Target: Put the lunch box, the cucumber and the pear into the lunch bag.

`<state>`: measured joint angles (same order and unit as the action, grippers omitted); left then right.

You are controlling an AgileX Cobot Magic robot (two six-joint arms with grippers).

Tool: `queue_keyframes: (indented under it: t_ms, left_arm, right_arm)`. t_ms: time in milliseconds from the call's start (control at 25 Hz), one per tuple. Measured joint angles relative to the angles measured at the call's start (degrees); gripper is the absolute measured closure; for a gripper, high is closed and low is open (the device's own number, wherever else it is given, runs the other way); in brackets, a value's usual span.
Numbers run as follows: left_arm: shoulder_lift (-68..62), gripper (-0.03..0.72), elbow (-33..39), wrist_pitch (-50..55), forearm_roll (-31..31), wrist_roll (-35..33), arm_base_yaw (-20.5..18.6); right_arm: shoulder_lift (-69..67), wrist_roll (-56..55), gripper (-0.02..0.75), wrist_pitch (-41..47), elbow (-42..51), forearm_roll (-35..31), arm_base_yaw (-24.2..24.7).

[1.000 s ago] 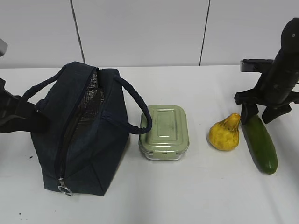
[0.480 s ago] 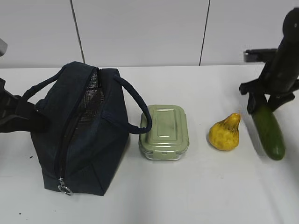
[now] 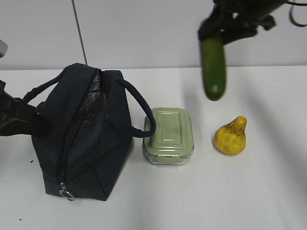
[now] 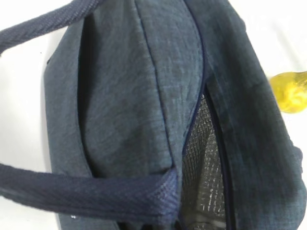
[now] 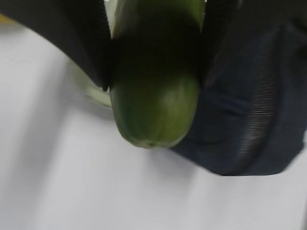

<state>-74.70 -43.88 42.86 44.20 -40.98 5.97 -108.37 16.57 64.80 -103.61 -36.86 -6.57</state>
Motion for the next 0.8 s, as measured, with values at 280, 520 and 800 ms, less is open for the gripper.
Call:
queue_keyframes:
  t_ms: [280, 520, 800]
  left_arm:
    - [0.0, 0.704, 0.0, -0.1, 0.0, 0.0, 0.0]
    - [0.0, 0.704, 0.0, -0.2, 0.0, -0.2, 0.0]
    - [0.0, 0.704, 0.0, -0.2, 0.0, -0.2, 0.0]
  right_arm:
    - [-4.0, 2.5, 0.361, -11.3, -0.4, -11.2, -18.0]
    - [-8.6, 6.3, 0.360, -17.4, -0.4, -21.2, -21.9]
    - [-13.3, 8.4, 0.359, -18.1, -0.4, -12.9, -21.9]
